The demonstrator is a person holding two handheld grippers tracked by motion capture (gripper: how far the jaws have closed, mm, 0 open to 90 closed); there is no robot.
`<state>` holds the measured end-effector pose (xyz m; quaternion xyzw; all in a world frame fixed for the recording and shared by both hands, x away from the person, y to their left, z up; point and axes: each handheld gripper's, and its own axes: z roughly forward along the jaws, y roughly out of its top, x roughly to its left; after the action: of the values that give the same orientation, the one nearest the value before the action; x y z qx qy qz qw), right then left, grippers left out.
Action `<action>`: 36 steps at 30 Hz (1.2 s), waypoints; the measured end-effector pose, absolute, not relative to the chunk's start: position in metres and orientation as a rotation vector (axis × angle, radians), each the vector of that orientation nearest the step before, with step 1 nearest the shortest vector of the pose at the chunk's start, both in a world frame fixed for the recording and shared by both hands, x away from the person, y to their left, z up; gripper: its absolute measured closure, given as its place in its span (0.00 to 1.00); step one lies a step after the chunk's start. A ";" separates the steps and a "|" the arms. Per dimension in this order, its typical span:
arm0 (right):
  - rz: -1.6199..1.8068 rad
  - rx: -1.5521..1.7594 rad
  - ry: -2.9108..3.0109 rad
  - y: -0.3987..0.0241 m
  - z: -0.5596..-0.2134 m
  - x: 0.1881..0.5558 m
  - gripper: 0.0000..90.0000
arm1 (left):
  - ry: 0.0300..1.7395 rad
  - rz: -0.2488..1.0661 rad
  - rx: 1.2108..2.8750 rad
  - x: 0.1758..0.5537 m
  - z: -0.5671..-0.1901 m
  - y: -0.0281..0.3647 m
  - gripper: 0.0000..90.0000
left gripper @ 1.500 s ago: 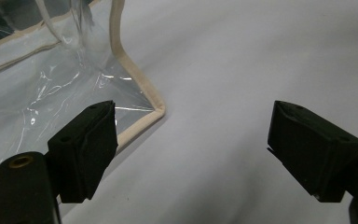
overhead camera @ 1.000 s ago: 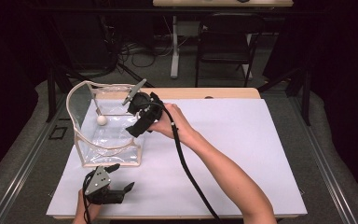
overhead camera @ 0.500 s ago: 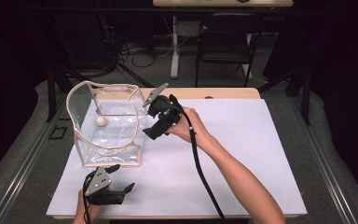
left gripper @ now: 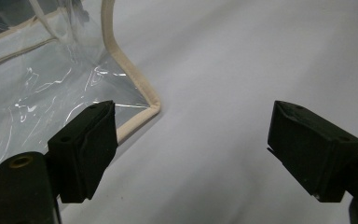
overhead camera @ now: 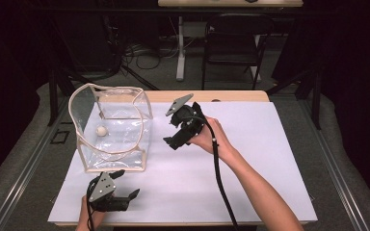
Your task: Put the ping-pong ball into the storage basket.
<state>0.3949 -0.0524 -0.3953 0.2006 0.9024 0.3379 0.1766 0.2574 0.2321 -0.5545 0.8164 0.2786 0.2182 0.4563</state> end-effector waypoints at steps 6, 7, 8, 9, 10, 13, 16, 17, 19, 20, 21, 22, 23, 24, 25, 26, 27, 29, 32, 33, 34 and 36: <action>0.969 0.587 2.557 -0.062 -0.406 0.392 0.00 | 0.686 0.542 2.018 0.257 -0.554 0.233 0.18; 0.969 0.592 2.559 -0.064 -0.407 0.392 0.00 | 0.689 0.542 2.016 0.257 -0.554 0.233 0.18; 0.974 0.595 2.559 -0.065 -0.409 0.392 0.00 | 0.690 0.542 2.015 0.256 -0.554 0.233 0.18; 0.971 0.594 2.561 -0.066 -0.410 0.391 0.00 | 0.690 0.542 2.015 0.257 -0.554 0.233 0.18; 0.972 0.601 2.559 -0.067 -0.412 0.390 0.00 | 0.689 0.541 2.015 0.257 -0.554 0.233 0.18; 0.967 0.602 2.562 -0.071 -0.416 0.388 0.00 | 0.691 0.536 2.015 0.257 -0.555 0.232 0.18; 0.965 0.603 2.558 -0.076 -0.421 0.385 0.00 | 0.690 0.536 2.016 0.257 -0.555 0.232 0.18; 0.964 0.608 2.557 -0.078 -0.423 0.384 0.00 | 0.691 0.537 2.016 0.257 -0.555 0.233 0.18; 0.965 0.619 2.553 -0.083 -0.427 0.382 0.00 | 0.691 0.538 2.017 0.257 -0.555 0.233 0.18; 0.959 0.623 2.552 -0.085 -0.429 0.381 0.00 | 0.690 0.538 2.016 0.257 -0.555 0.233 0.18; 0.956 0.625 2.549 -0.087 -0.431 0.379 0.00 | 0.690 0.542 2.016 0.256 -0.554 0.233 0.18; 0.957 0.626 2.550 -0.090 -0.433 0.378 0.00 | 0.690 0.542 2.016 0.256 -0.554 0.233 0.18; 0.954 0.634 2.548 -0.092 -0.434 0.377 0.00 | 0.691 0.539 2.015 0.256 -0.555 0.232 0.18; 0.955 0.631 2.545 -0.094 -0.436 0.376 0.00 | 0.690 0.539 2.017 0.257 -0.555 0.232 0.18; 0.958 0.639 2.540 -0.097 -0.437 0.374 0.00 | 0.689 0.538 2.017 0.257 -0.555 0.232 0.18; 0.960 0.639 2.539 -0.098 -0.438 0.374 0.00 | 0.690 0.539 2.017 0.256 -0.555 0.232 0.18; 0.956 0.645 2.537 -0.101 -0.439 0.372 0.00 | 0.691 0.539 2.017 0.256 -0.555 0.232 0.18; 0.964 0.649 2.529 -0.104 -0.440 0.370 0.00 | 0.690 0.539 2.017 0.256 -0.555 0.232 0.18; 0.971 0.653 2.519 -0.110 -0.444 0.366 0.00 | 0.691 0.539 2.018 0.256 -0.555 0.232 0.18; 0.970 0.658 2.521 -0.111 -0.444 0.365 0.00 | 0.690 0.539 2.017 0.256 -0.555 0.232 0.18; 0.970 0.656 2.519 -0.112 -0.445 0.364 0.00 | 0.691 0.538 2.018 0.256 -0.555 0.232 0.18; 0.969 0.666 2.517 -0.116 -0.448 0.362 0.00 | 0.691 0.536 2.018 0.256 -0.555 0.232 0.18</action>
<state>0.3619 -0.1155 -0.4477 0.2357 0.8912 0.3430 0.1806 0.2561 0.2317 -0.5547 0.8175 0.2801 0.2171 0.4540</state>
